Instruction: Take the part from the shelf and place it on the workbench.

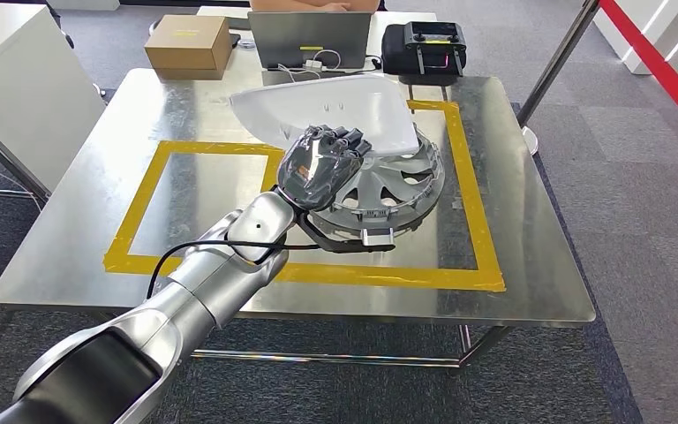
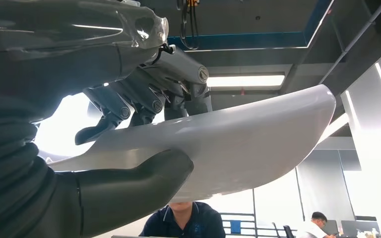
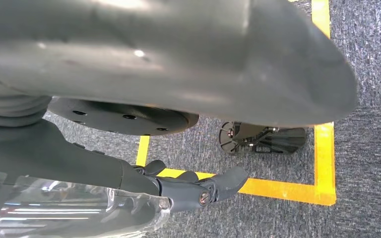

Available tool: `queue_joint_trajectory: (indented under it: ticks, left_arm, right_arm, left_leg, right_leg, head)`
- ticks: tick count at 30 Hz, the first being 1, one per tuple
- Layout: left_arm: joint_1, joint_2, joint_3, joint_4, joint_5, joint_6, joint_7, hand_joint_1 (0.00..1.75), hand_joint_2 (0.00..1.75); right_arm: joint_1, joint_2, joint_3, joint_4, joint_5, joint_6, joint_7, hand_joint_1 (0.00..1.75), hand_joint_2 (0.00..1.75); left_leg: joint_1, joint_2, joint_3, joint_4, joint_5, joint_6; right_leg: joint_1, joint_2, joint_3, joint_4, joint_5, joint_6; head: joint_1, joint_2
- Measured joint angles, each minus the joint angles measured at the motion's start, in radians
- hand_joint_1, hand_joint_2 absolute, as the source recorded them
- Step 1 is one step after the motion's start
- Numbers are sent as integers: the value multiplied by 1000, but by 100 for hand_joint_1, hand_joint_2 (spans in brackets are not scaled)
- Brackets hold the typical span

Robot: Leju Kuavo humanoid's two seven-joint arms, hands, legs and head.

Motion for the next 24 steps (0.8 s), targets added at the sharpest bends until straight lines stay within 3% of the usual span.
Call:
queue_joint_trajectory:
  ticks: [24]
  left_arm:
    - [0,0,0,0,0,0,0,175,175]
  right_arm:
    - [0,0,0,0,0,0,0,0,0]
  left_leg:
    - [0,0,0,0,0,0]
  right_leg:
    - [0,0,0,0,0,0]
  head:
    - [0,0]
